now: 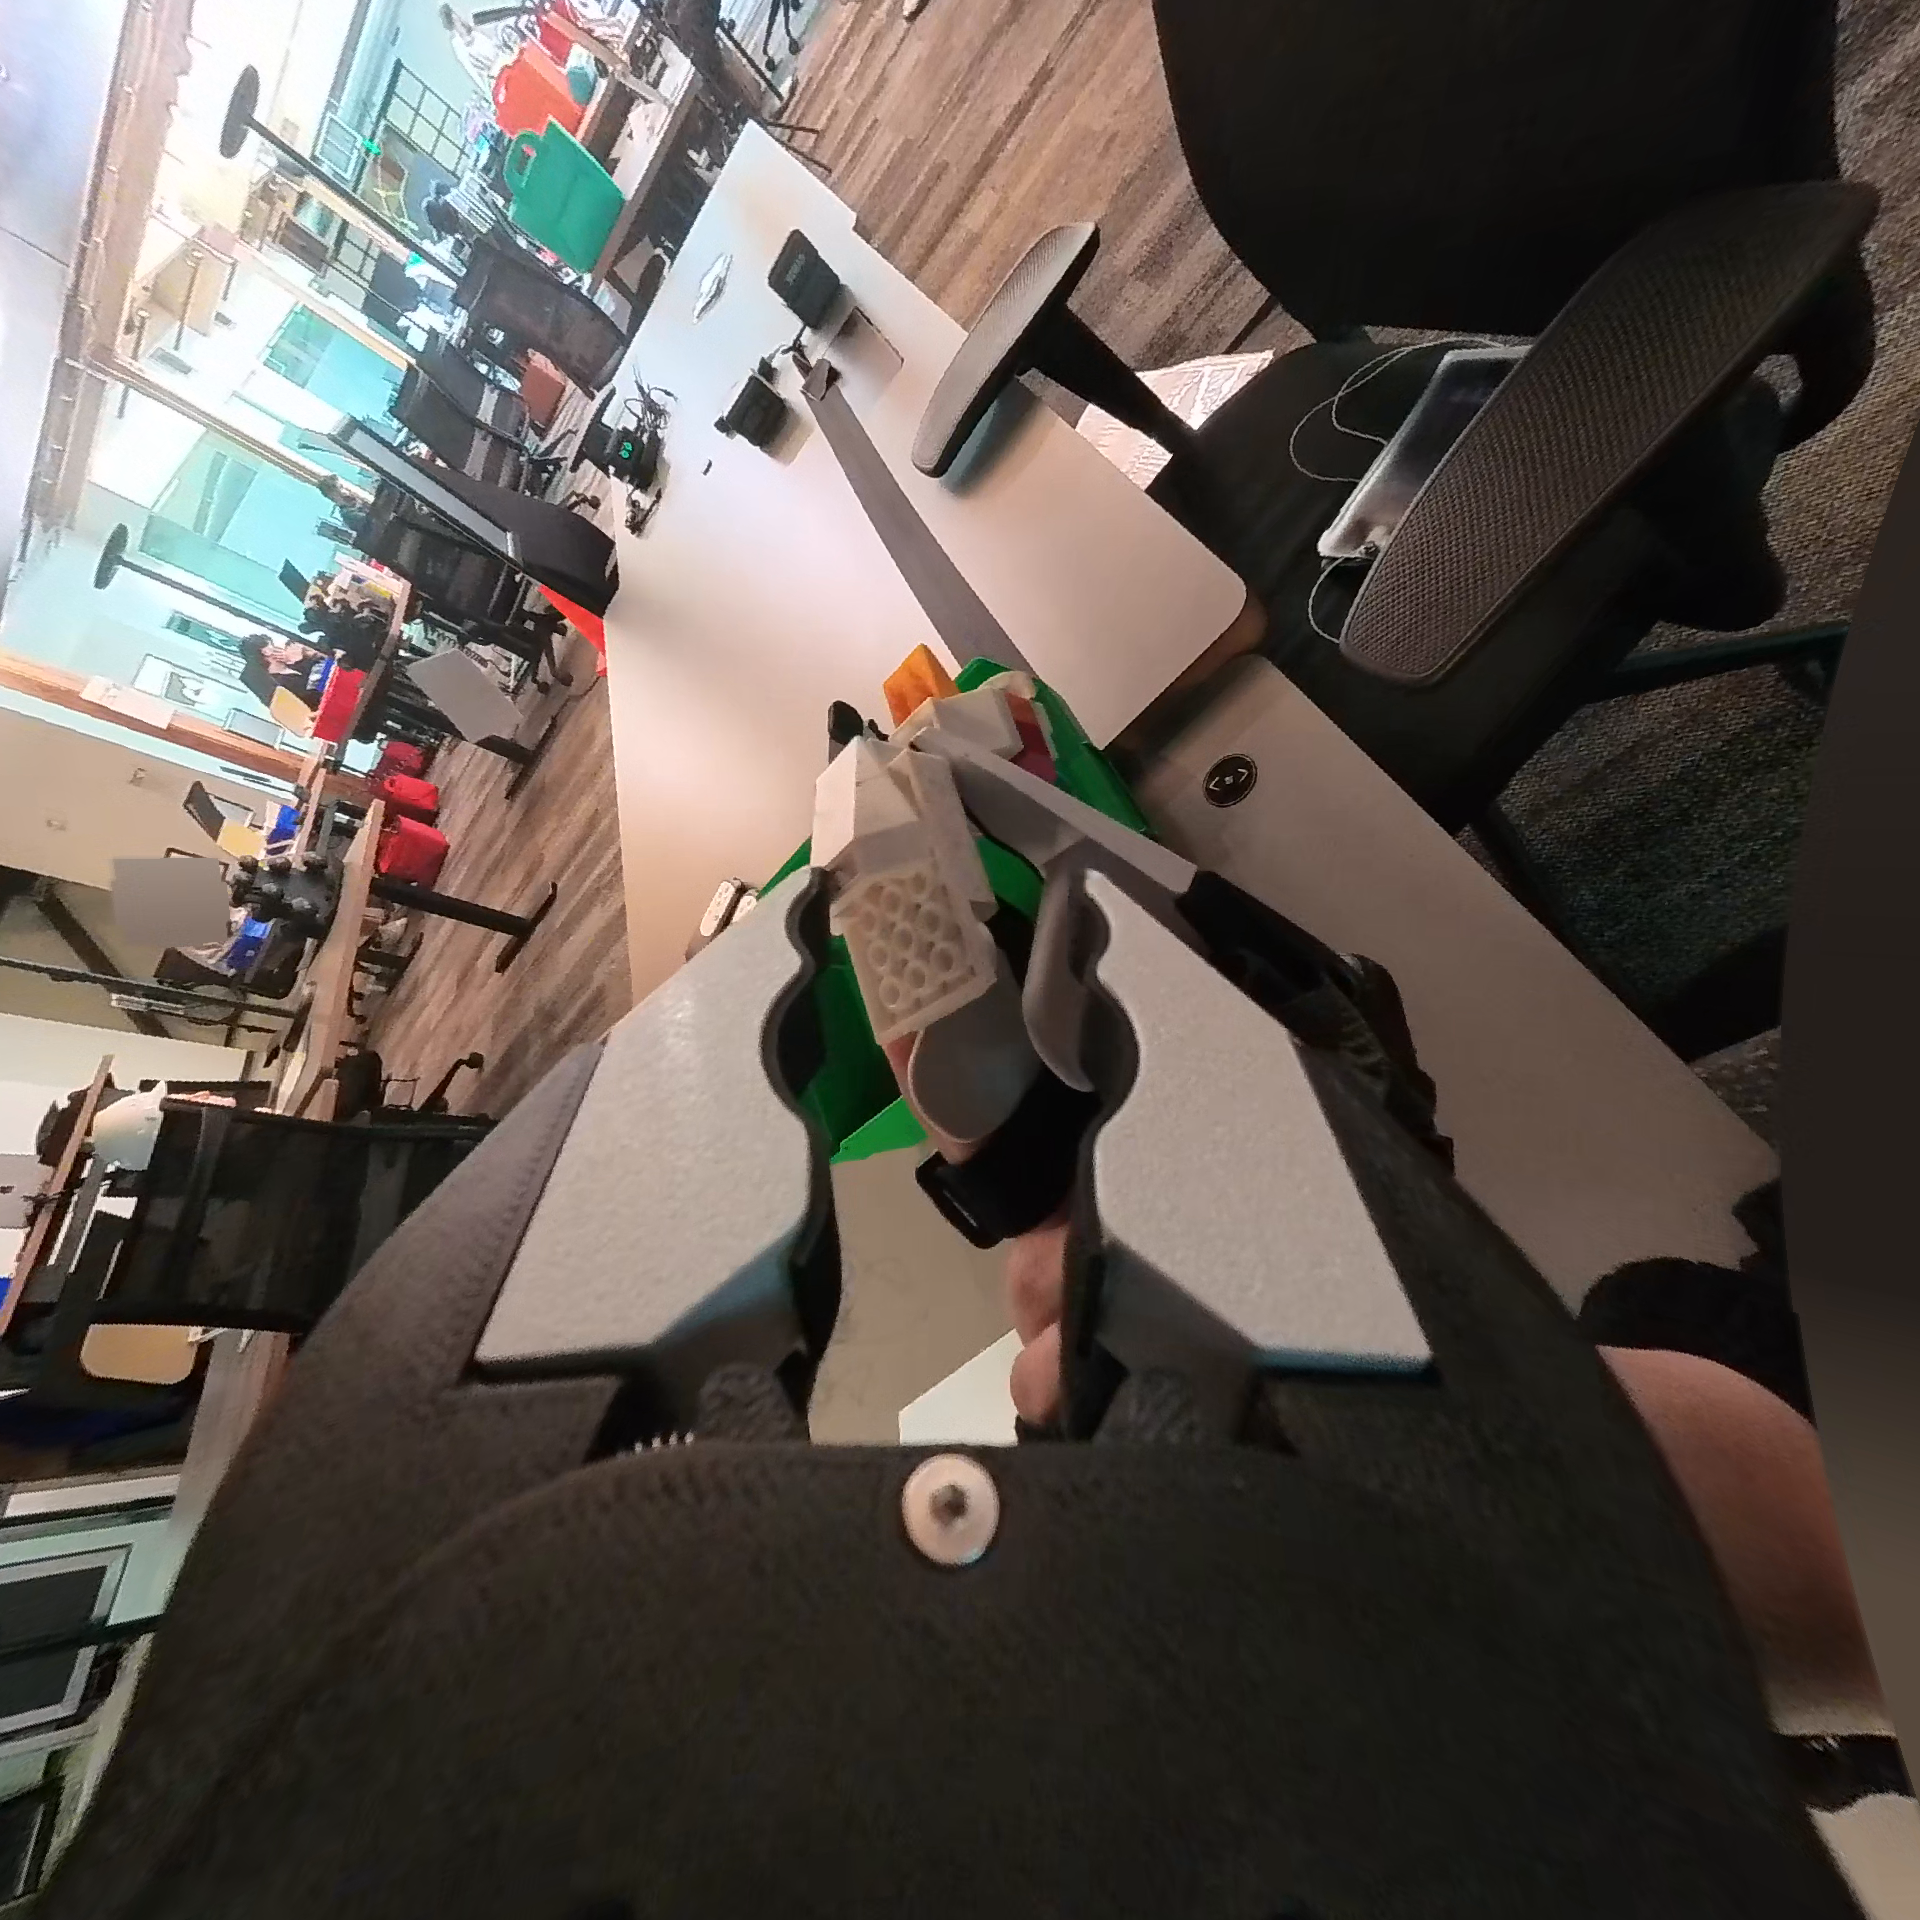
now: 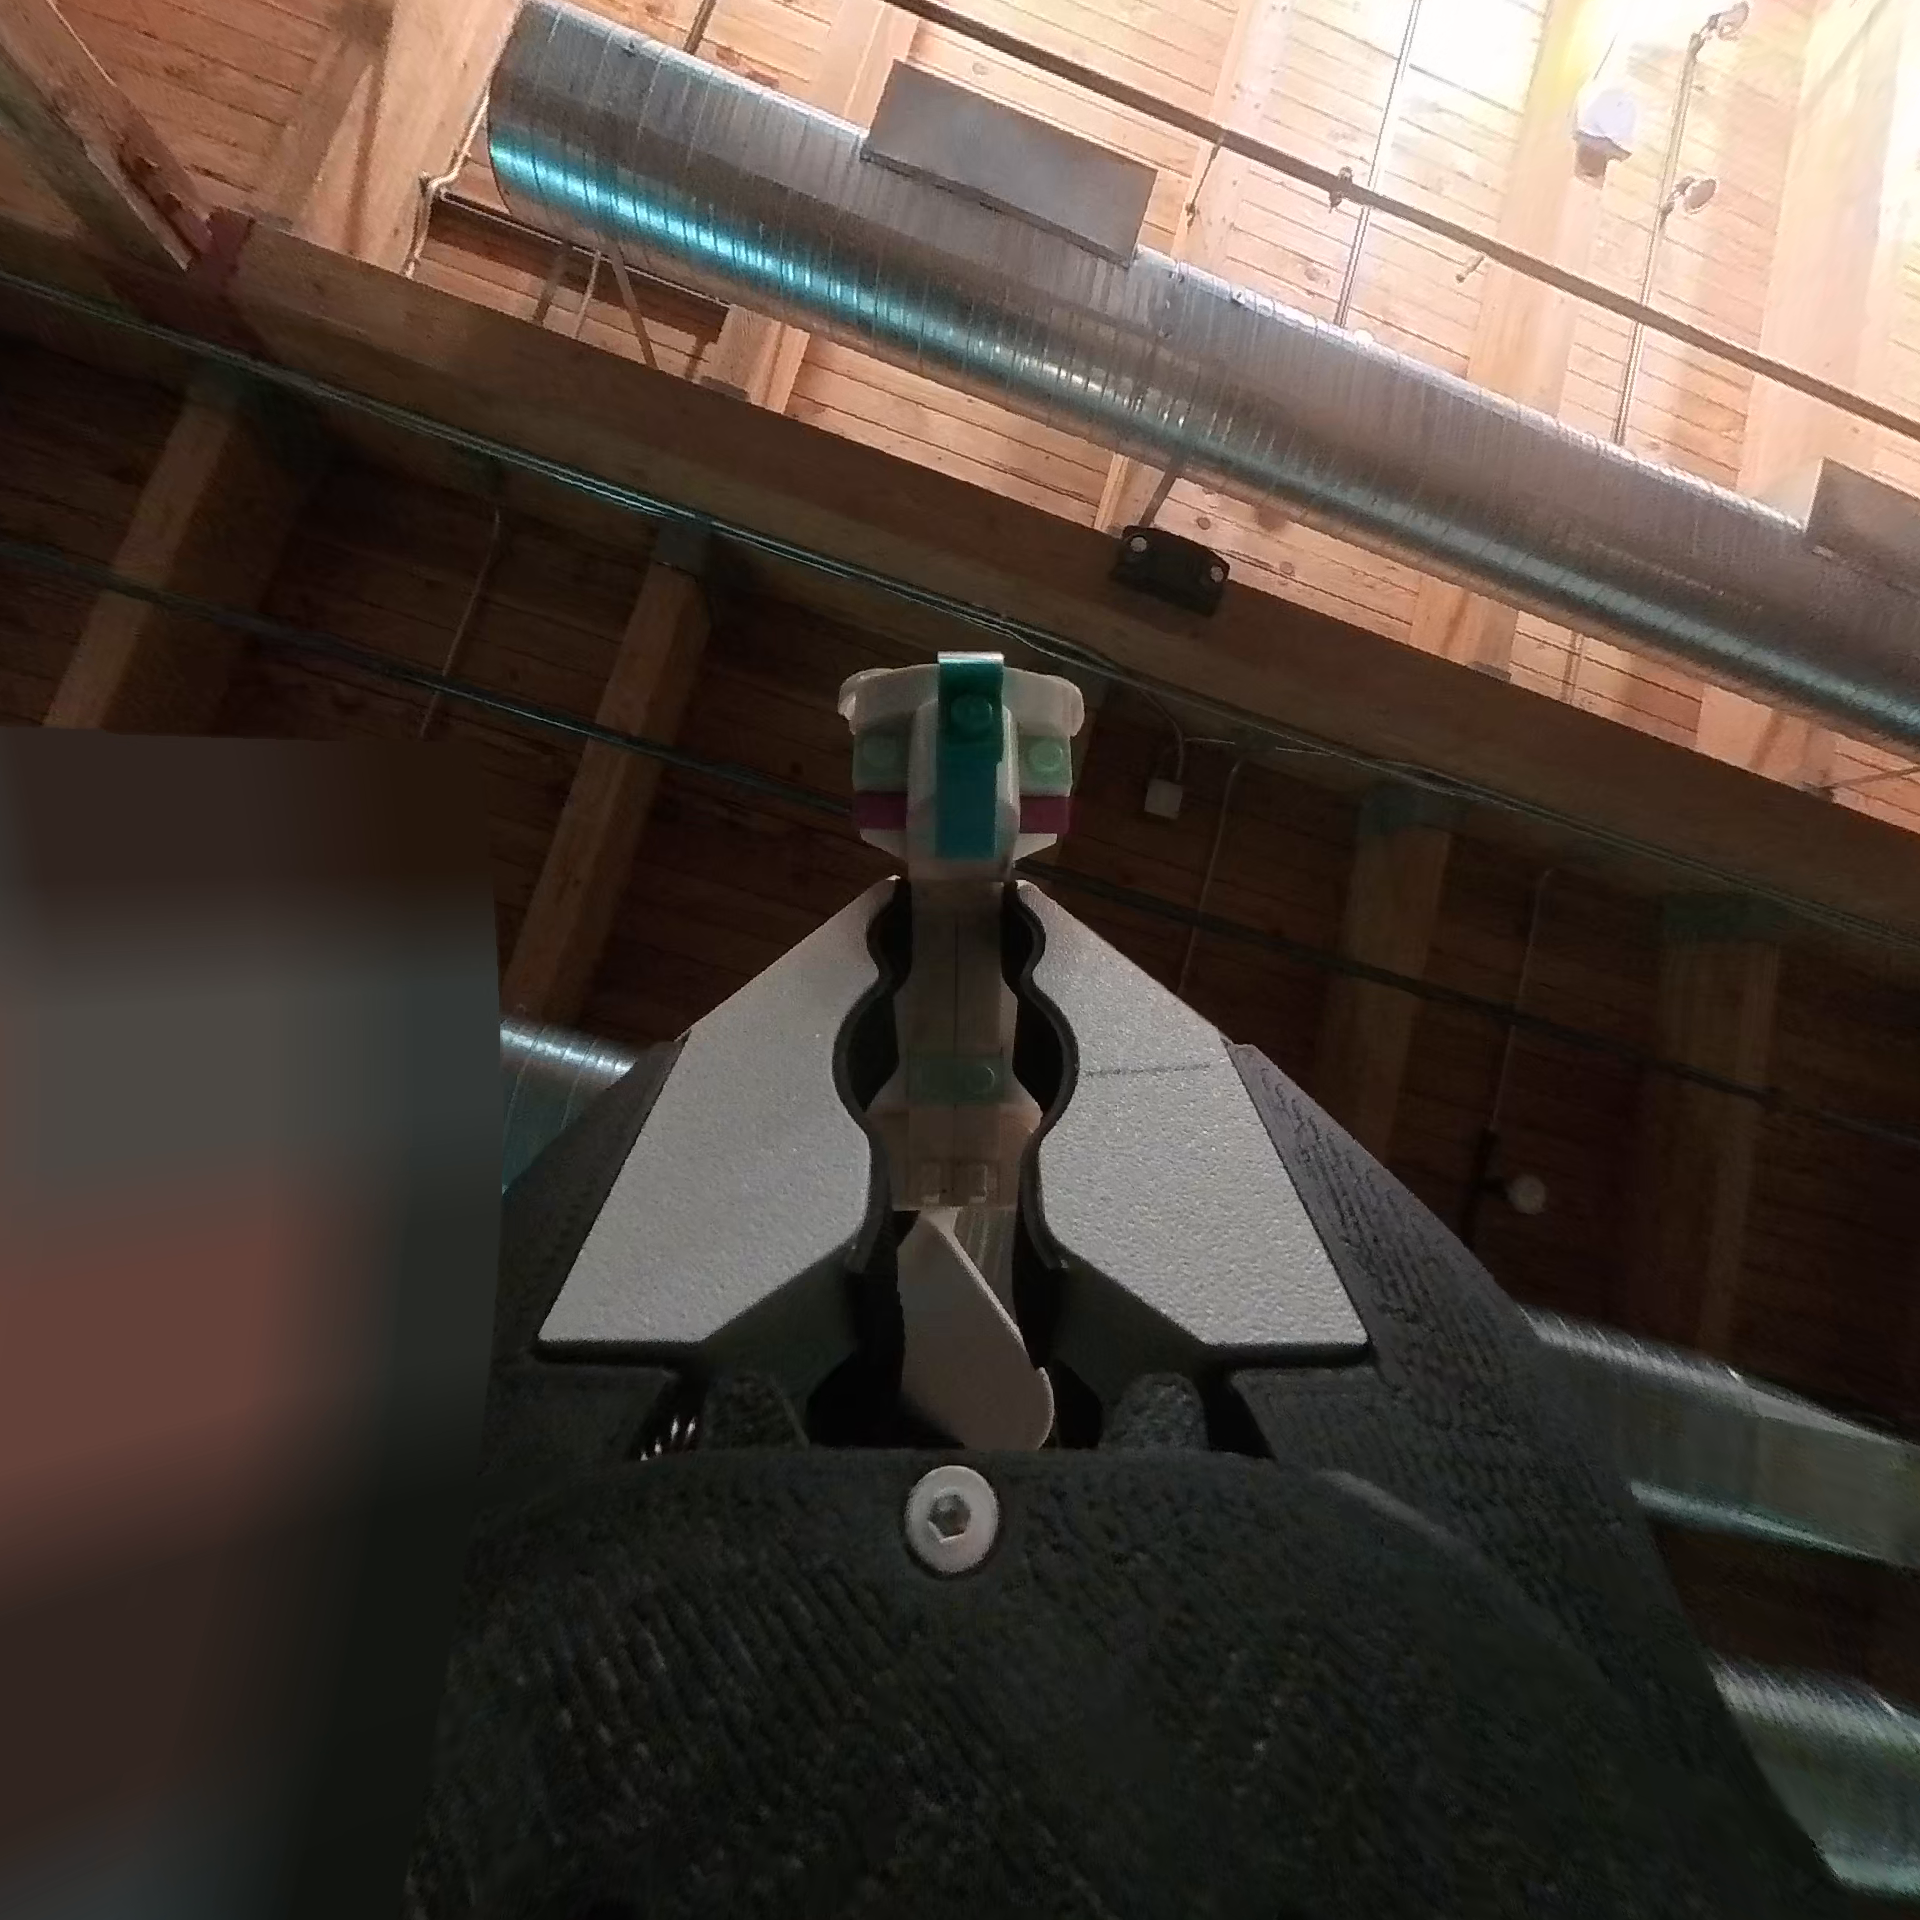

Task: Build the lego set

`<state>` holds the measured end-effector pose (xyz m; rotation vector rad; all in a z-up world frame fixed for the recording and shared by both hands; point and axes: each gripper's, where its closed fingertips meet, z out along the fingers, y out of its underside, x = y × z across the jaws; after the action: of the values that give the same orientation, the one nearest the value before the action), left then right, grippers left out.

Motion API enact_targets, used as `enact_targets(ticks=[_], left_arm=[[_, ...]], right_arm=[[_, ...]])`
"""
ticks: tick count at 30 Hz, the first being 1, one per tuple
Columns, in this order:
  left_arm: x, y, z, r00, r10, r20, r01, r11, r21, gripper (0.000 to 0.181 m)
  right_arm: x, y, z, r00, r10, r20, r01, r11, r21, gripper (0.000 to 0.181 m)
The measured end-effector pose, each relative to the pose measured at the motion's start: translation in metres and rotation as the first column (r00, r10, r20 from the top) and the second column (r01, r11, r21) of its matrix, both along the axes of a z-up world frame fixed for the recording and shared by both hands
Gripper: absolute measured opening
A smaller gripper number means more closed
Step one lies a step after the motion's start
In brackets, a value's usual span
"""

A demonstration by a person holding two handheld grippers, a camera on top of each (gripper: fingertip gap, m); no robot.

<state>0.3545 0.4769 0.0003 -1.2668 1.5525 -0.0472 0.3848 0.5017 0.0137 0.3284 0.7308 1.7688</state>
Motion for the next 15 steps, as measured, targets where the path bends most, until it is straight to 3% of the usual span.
enact_targets(ticks=[15], left_arm=[[0.0074, -0.0003, 0.0022, 0.999, -0.001, 0.033, -0.003, 0.993, 0.118, 0.039]], right_arm=[[0.0075, -0.0082, 0.0002, 0.997, -0.082, 0.016, 0.082, 0.996, -0.018, 0.015]])
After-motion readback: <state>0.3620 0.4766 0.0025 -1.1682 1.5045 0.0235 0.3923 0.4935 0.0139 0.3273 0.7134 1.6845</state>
